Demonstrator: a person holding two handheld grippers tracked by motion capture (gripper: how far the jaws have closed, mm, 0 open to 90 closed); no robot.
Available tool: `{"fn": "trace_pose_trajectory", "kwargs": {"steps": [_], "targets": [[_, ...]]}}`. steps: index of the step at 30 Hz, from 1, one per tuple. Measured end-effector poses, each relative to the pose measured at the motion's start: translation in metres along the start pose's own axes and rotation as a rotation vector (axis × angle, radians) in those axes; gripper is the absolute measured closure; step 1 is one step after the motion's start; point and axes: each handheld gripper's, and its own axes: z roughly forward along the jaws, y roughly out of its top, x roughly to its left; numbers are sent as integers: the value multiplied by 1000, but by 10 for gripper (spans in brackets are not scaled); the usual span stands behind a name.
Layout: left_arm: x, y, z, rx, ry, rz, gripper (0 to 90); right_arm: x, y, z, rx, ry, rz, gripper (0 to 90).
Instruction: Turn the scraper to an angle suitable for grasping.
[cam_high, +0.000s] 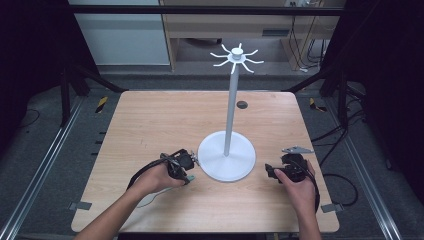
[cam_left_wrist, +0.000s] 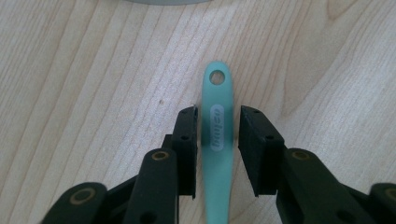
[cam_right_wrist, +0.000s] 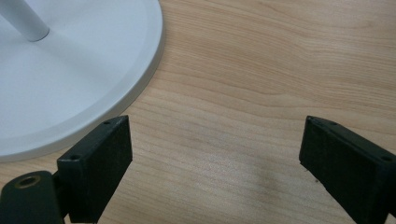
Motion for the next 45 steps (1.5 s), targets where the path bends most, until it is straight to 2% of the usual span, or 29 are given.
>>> {"fn": "trace_pose_trajectory", "kwargs": {"steps": [19, 27, 34, 39, 40, 41, 45], "targets": [[4, 2, 4, 22, -24, -1, 725, 0, 0, 0, 2, 2, -5, 99], [3, 2, 3, 18, -17, 1, 737, 0, 0, 1, 5, 5, -5, 98], [6, -4, -8, -58, -6, -32, 739, 0, 0, 2, 5, 6, -12, 99], [10, -16, -24, -154, 7, -53, 740, 1, 0, 2, 9, 4, -11, 99], [10, -22, -30, -188, 7, -72, 740, 1, 0, 2, 11, 4, -9, 98], [10, -22, -30, -188, 7, -72, 740, 1, 0, 3, 10, 4, -14, 99], [11, -33, -44, -241, 17, -82, 740, 2, 0, 3, 11, 3, -20, 98]]}}
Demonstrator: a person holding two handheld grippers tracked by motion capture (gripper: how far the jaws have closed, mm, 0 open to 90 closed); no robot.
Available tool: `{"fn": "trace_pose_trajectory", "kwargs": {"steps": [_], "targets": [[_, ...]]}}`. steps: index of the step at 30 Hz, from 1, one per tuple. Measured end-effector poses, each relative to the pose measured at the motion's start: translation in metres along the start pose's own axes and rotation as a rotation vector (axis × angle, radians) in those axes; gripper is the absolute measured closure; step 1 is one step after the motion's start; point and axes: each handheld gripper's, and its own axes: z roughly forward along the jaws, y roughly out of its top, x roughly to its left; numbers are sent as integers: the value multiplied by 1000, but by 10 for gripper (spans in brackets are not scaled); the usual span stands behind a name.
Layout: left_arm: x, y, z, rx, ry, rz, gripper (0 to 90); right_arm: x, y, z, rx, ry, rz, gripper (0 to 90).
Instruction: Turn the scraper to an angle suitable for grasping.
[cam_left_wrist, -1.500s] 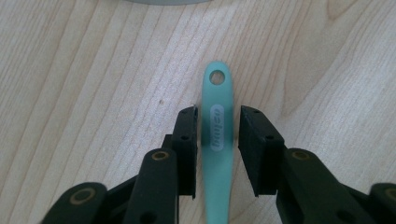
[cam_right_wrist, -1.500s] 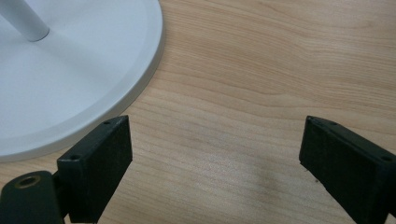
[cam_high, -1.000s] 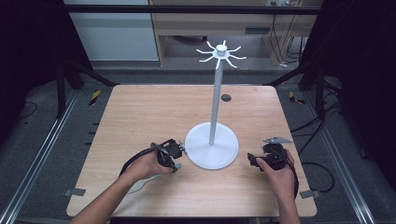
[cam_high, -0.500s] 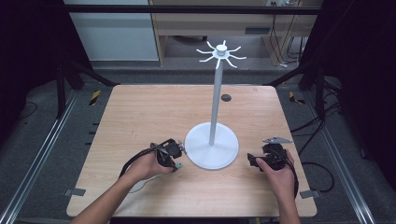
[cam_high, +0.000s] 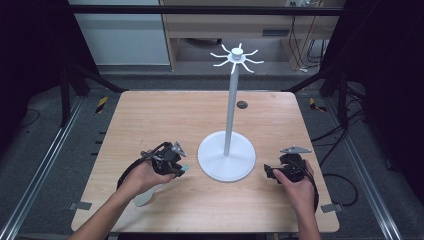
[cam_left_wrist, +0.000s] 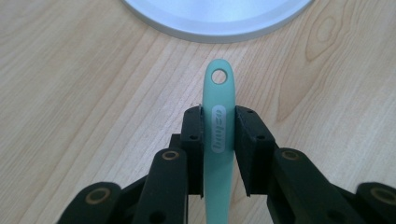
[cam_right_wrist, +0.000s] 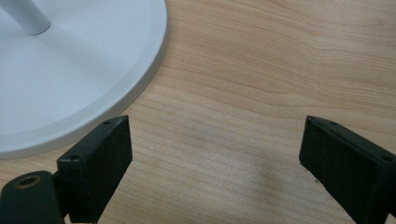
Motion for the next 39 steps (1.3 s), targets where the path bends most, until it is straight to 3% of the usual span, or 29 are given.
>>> {"fn": "trace_pose_trajectory", "kwargs": {"steps": [12, 22, 31, 39], "targets": [[8, -18, -34, -102, 30, -39, 741, 0, -1, 0, -2, -5, 1, 98], [11, -24, -65, -178, 51, -50, 742, 0, -1, 0, 1, -5, 0, 98], [11, -15, -91, -242, 61, -45, 742, 0, -1, 0, 1, -2, -5, 98], [6, 1, -102, -281, 63, -22, 742, 0, 0, 0, 0, -2, -4, 98]]}}
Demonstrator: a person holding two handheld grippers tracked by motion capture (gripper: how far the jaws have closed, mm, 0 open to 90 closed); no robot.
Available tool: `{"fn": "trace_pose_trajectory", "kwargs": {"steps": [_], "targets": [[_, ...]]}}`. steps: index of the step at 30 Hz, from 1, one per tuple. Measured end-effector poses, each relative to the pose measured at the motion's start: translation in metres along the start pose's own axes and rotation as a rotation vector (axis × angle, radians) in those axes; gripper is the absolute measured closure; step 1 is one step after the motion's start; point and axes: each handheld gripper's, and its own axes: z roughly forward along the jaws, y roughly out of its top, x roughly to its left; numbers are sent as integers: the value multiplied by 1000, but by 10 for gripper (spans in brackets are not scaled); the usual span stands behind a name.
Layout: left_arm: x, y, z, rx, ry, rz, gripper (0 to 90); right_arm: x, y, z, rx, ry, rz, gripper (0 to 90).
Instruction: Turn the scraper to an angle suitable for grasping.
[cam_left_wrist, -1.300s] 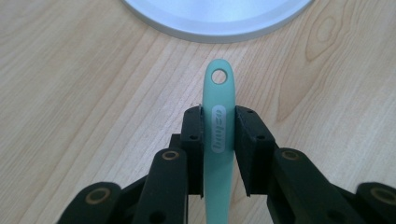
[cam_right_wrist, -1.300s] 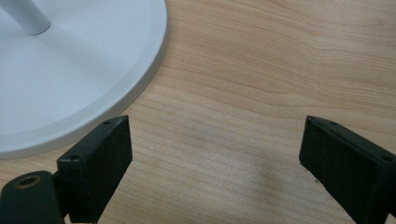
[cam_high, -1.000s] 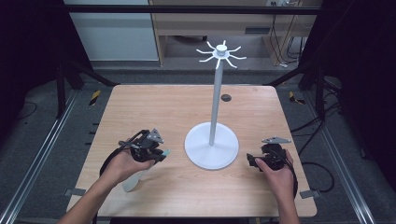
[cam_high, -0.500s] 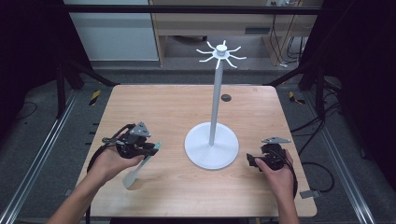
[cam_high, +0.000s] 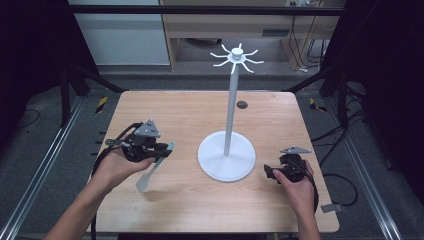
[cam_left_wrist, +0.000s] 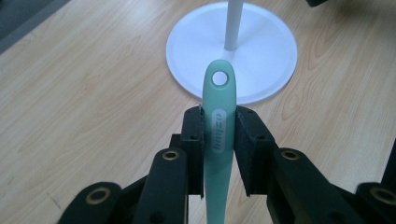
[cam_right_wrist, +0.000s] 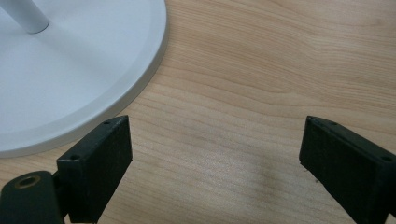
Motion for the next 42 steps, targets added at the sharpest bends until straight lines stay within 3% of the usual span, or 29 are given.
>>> {"fn": "trace_pose_trajectory", "kwargs": {"steps": [13, 23, 30, 42], "targets": [[-3, 28, -5, -75, 18, 33, 742, -1, 0, 0, -3, -2, 2, 98], [-11, 52, -13, -160, 41, 28, 742, -2, -2, 0, -2, -5, 7, 97], [-8, 63, -10, -176, 44, 34, 743, -1, -1, -3, -28, -1, -2, 97], [-13, 81, -27, -242, 70, 44, 742, 2, -1, 0, -5, -3, -5, 96]]}}
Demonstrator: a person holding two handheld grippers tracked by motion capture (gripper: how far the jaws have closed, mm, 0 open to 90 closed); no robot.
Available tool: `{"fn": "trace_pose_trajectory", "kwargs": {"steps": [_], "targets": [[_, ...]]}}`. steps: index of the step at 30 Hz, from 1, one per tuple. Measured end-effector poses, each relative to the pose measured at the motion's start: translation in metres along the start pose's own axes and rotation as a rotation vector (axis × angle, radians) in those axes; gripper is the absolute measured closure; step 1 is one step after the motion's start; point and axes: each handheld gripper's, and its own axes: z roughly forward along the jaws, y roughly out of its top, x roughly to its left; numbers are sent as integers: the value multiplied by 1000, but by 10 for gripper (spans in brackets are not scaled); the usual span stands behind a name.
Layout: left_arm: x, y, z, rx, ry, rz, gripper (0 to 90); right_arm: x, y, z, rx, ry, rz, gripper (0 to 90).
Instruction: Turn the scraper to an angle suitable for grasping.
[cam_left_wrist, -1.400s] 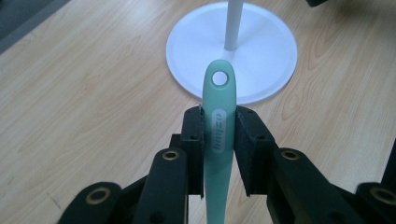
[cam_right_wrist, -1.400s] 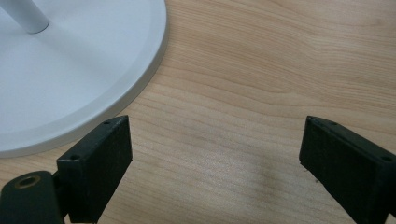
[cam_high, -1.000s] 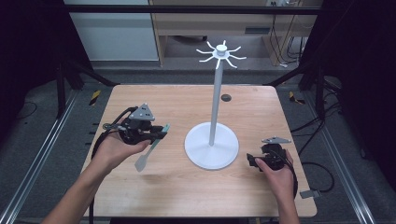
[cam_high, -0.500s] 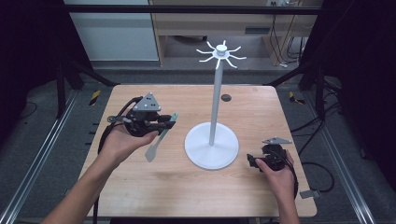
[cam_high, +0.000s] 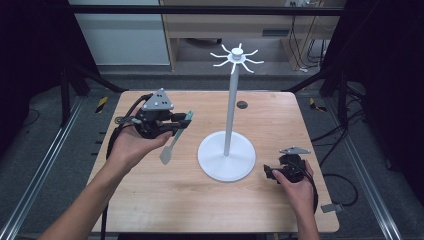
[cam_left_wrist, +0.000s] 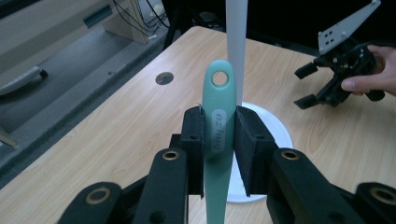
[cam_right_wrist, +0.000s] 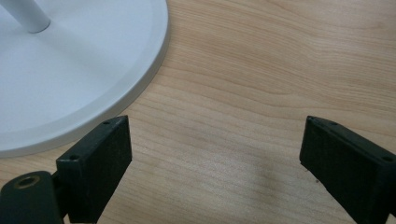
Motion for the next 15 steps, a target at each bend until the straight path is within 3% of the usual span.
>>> {"fn": "trace_pose_trajectory", "kwargs": {"steps": [7, 15], "targets": [[-10, 8, -1, -24, -10, 26, 742, -1, 1, 0, -4, -7, -4, 97], [-15, 11, -2, -42, -7, 12, 742, 5, 2, -2, -3, 4, -24, 97]]}}
